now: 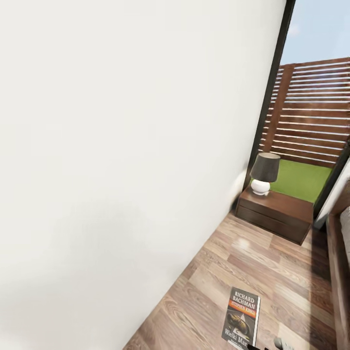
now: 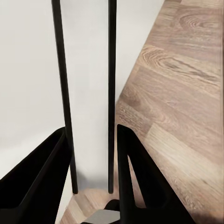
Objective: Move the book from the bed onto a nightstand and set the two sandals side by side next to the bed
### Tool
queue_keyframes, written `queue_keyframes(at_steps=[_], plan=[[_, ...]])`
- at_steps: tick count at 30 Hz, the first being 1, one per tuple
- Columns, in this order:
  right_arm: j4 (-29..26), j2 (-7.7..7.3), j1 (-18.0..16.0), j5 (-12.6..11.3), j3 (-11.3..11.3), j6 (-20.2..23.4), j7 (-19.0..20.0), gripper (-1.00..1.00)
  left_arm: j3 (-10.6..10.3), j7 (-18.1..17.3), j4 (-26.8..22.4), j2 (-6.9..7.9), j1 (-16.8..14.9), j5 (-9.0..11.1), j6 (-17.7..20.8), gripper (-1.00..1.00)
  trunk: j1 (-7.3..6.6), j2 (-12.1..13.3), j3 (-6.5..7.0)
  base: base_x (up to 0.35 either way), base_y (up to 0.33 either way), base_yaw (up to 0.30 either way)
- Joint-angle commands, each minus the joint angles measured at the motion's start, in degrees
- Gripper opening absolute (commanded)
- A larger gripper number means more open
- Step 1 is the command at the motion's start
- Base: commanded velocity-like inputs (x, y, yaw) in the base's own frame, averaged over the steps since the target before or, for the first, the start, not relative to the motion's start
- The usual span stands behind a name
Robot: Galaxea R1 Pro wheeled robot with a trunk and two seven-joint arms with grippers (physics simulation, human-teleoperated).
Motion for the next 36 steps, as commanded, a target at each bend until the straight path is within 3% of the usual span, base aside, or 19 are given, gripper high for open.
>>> queue_keyframes(at_steps=[1,36], plan=[[0.0,0.00,0.0,-0.4,-0.1,0.6,0.2,-1.00,0.5,-0.1,0.0,0.02,0.0,-0.6,-0.2,1.00,0.04,0.0,-0.07,0.322,0.000,-0.178],[0.0,0.00,0.0,-0.4,-0.1,0.6,0.2,-1.00,0.5,-0.1,0.0,0.02,0.0,-0.6,-0.2,1.00,0.04,0.0,-0.07,0.027,0.000,-0.173]])
